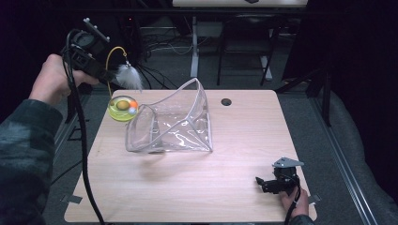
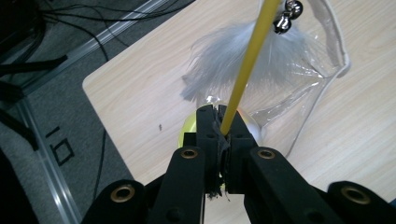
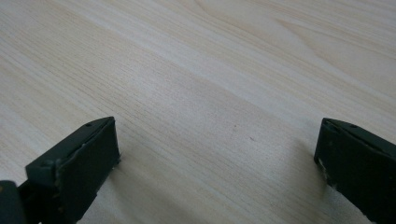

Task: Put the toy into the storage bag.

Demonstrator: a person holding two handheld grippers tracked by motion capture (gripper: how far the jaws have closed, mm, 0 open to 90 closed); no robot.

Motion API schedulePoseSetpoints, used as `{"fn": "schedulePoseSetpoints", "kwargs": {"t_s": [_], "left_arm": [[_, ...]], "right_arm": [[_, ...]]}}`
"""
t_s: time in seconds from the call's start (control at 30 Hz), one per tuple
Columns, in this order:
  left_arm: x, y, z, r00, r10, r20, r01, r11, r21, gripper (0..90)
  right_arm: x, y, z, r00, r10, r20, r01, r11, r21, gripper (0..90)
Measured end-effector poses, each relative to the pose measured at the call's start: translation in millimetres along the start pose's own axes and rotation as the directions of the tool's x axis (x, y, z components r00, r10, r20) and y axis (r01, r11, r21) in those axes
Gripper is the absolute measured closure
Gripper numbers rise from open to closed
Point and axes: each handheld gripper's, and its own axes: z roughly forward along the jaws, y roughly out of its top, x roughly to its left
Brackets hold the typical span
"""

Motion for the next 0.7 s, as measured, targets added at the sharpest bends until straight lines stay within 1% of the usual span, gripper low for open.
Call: {"fn": "schedulePoseSetpoints", "kwargs": {"t_s": [0.13,0.2,0.3,0.47,0.57,0.7], "left_arm": [[-4.7,1.6,5.0,0.9999,0.011,0.013,-0.011,0.9999,0.001,87.8],[-6.6,2.7,8.3,0.9995,0.016,0.029,-0.016,0.9999,0.003,87.8],[-10.2,5.1,14.4,0.9989,0.029,0.038,-0.029,0.9994,0.020,87.8],[-16.4,9.2,22.2,0.9977,0.045,0.051,-0.046,0.9985,0.029,87.8],[-18.9,10.8,26.5,0.9972,0.052,0.055,-0.053,0.9981,0.030,87.8],[-21.4,12.6,32.3,0.9965,0.049,0.068,-0.051,0.9983,0.029,87.8]], "right_arm": [[0.0,0.0,0.0,1.0000,0.000,0.000,0.000,1.0000,0.000,0.0],[0.0,0.0,0.0,1.0000,0.000,0.000,0.000,1.0000,0.000,0.0],[0.0,0.0,0.0,1.0000,0.000,0.000,0.000,1.0000,0.000,0.0],[0.0,0.0,0.0,1.0000,-0.001,-0.001,0.001,1.0000,0.000,0.0],[0.0,0.0,0.0,1.0000,-0.001,-0.001,0.001,1.0000,0.000,0.0],[0.0,0.0,0.0,1.0000,-0.001,-0.001,0.001,1.0000,0.000,0.0]]}}
